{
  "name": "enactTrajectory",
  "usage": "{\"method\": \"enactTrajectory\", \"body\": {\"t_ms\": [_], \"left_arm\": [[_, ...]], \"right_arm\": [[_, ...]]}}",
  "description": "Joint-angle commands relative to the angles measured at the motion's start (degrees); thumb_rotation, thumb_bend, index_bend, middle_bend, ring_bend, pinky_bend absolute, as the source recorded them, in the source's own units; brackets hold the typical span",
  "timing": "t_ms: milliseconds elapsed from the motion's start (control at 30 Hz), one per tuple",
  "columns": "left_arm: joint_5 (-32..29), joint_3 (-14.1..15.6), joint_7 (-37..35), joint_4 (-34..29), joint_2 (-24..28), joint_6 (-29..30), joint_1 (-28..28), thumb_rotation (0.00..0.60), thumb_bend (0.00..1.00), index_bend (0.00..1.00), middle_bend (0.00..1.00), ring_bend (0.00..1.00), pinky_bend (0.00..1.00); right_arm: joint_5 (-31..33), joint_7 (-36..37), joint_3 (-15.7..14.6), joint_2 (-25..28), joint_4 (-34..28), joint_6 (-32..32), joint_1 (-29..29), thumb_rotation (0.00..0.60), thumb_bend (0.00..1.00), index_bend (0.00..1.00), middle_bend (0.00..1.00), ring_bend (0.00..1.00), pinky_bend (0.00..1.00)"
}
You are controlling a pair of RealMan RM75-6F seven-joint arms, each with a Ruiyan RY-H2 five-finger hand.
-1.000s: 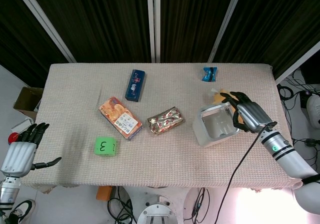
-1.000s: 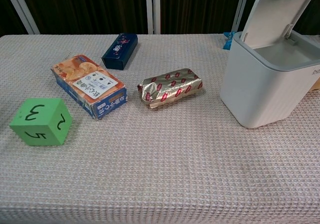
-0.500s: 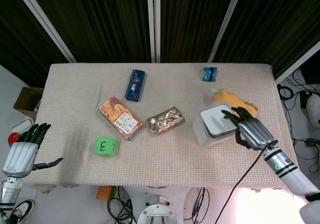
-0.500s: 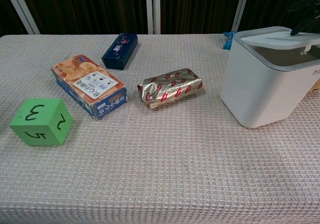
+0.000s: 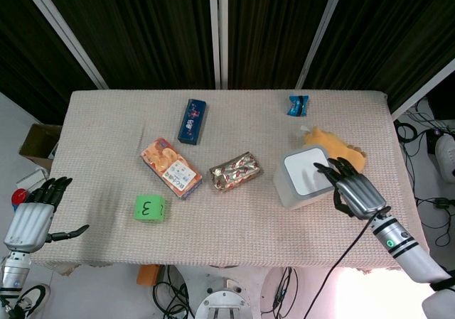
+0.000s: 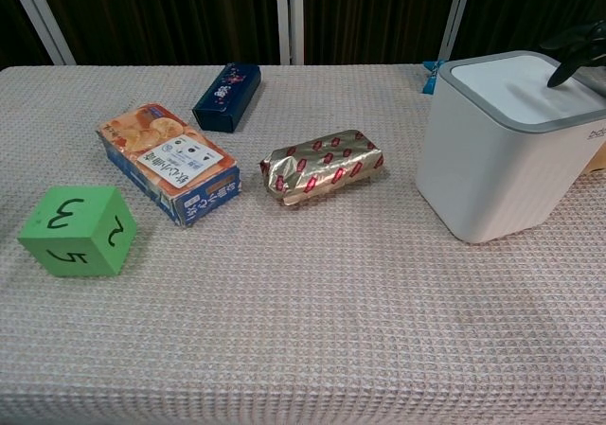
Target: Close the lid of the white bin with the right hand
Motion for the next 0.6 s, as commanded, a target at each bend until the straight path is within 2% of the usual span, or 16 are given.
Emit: {"method": "enactTrajectory", "body": {"t_ms": [33, 233, 333, 433, 500, 600], "left_arm": [[0.1, 0.0, 0.1, 0.0, 0.1, 0.2, 0.1, 0.235, 0.00, 0.07, 0.08, 0.06, 0.23], [0.3, 0.0, 0.2, -0.2, 0.2, 0.8, 0.3, 0.237, 0.00, 0.07, 0.08, 0.06, 0.23], [0.4, -0.1, 0.4, -0.2, 0.1, 1.1, 0.4, 0.239, 0.00, 0.07, 0.08, 0.06, 0.23], [0.8, -0.1, 0.4, 0.0, -0.2, 1.5, 0.4, 0.237, 0.00, 0.07, 0.08, 0.06, 0.23], [1.3, -0.2, 0.2, 0.4, -0.5, 2.1, 0.6, 0.239, 0.00, 0.07, 0.08, 0.06, 0.23], [2.4, -0.2, -1.0, 1.6, -1.4, 3.8, 0.9, 0.240, 0.00, 0.07, 0.08, 0.06, 0.23]], "right_arm": [[0.5, -0.6, -0.4, -0.5, 0.3, -0.6, 0.1, 0.600, 1.00, 0.00, 0.21, 0.00, 0.00], [-0.6, -0.8, -0.2, -0.7, 0.0, 2.3, -0.6, 0.600, 1.00, 0.00, 0.20, 0.00, 0.00], [-3.1, -0.8, 0.3, -0.7, -0.2, 8.2, -2.5, 0.600, 1.00, 0.00, 0.18, 0.00, 0.00], [-6.3, -1.3, 0.3, -1.3, 0.5, 15.6, -5.5, 0.600, 1.00, 0.00, 0.09, 0.00, 0.00], [-7.6, -2.5, -0.7, -1.7, 1.2, 20.2, -8.4, 0.600, 1.00, 0.00, 0.02, 0.00, 0.00], [-6.1, -8.9, -2.7, -3.3, 2.7, 27.3, -15.0, 0.600, 0.98, 0.00, 0.00, 0.00, 0.00]]}}
